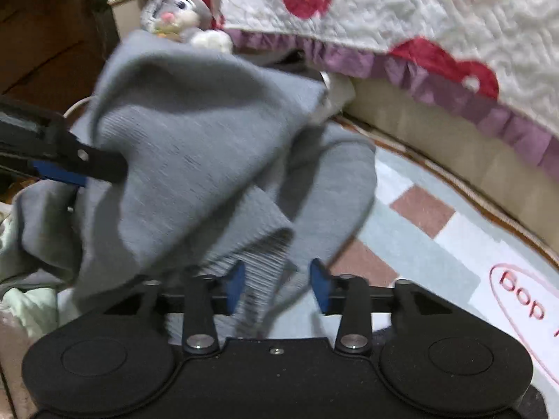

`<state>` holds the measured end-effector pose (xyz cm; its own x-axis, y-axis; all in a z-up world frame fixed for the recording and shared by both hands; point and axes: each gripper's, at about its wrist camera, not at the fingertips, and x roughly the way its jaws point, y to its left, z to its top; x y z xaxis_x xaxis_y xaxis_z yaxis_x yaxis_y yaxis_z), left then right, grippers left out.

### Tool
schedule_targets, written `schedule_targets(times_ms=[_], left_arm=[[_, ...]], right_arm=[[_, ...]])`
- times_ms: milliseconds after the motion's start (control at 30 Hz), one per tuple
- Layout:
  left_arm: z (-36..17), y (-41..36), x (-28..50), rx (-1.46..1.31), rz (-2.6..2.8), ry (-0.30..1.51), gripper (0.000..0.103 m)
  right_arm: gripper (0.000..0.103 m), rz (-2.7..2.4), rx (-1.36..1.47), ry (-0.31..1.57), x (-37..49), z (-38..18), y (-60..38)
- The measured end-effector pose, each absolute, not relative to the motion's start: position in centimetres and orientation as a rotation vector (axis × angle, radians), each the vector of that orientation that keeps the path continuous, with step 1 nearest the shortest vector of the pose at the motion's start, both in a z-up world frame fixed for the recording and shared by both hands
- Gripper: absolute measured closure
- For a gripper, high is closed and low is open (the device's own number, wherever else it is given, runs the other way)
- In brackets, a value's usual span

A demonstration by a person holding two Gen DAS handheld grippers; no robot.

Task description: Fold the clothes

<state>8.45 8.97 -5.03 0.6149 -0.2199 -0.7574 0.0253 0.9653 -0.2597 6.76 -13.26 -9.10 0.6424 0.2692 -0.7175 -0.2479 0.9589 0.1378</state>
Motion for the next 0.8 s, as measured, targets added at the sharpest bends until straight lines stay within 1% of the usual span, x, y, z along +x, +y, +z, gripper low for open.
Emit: schedule_targets(times_ms=[33, 100, 167, 233, 300, 333, 367, 400, 433, 467, 500, 533, 600, 633, 800], left_arm=[[-5.3, 8.8, 8.4, -0.239, -0.155, 0.890, 0.048], [-6.1, 8.5, 8.1, -0.237, -0.177, 0.875, 0.043], [-7.1, 8.1, 8.0, -0.223, -0.188, 0.873, 0.039], [-7.8, 7.8, 8.2, -0.215, -0.196, 0.883, 0.034], [-8.2, 7.8, 8.3, -0.229, -0.204, 0.888, 0.027], [-8.4, 7.8, 8.3, -0.240, -0.209, 0.891, 0.025], [-8.5, 7.9, 8.4, -0.251, -0.214, 0.893, 0.024], [-8.8, 7.9, 8.4, -0.254, -0.220, 0.895, 0.028], [-9.0, 7.7, 8.4, -0.215, -0.217, 0.897, 0.042], [-9.2, 7.2, 8.3, -0.153, -0.207, 0.899, 0.066], [-9.4, 6.8, 8.2, -0.092, -0.198, 0.900, 0.072], [-9.4, 6.6, 8.1, -0.069, -0.199, 0.894, 0.073], [-8.9, 6.9, 7.8, -0.118, -0.228, 0.885, 0.074], [-8.5, 7.2, 7.7, -0.146, -0.242, 0.878, 0.074], [-7.2, 8.3, 6.9, -0.248, -0.315, 0.854, 0.078]], right_arm=[[0.054, 0.302, 0.061, 0.836, 7.1, -9.5, -13.8], [0.044, 0.318, 0.127, 0.863, 7.8, -10.2, -14.7], [0.038, 0.331, 0.187, 0.870, 8.5, -11.0, -15.1], [0.035, 0.349, 0.231, 0.882, 9.4, -12.0, -15.0], [0.032, 0.354, 0.268, 0.866, 10.2, -12.7, -14.6], [0.032, 0.356, 0.289, 0.852, 10.5, -13.0, -14.5], [0.035, 0.357, 0.311, 0.837, 10.8, -13.2, -14.3], [0.073, 0.359, 0.330, 0.823, 11.1, -13.5, -14.2], [0.085, 0.376, 0.320, 0.817, 10.8, -13.1, -14.0], [0.084, 0.390, 0.310, 0.810, 10.6, -12.7, -13.8], [0.087, 0.377, 0.310, 0.789, 9.8, -12.0, -13.9], [0.089, 0.363, 0.310, 0.769, 9.0, -11.3, -14.1], [0.098, 0.336, 0.310, 0.727, 7.5, -9.8, -14.4], [0.100, 0.322, 0.310, 0.706, 6.7, -9.1, -14.5], [0.100, 0.211, 0.279, 0.613, 2.0, -5.9, -17.1]])
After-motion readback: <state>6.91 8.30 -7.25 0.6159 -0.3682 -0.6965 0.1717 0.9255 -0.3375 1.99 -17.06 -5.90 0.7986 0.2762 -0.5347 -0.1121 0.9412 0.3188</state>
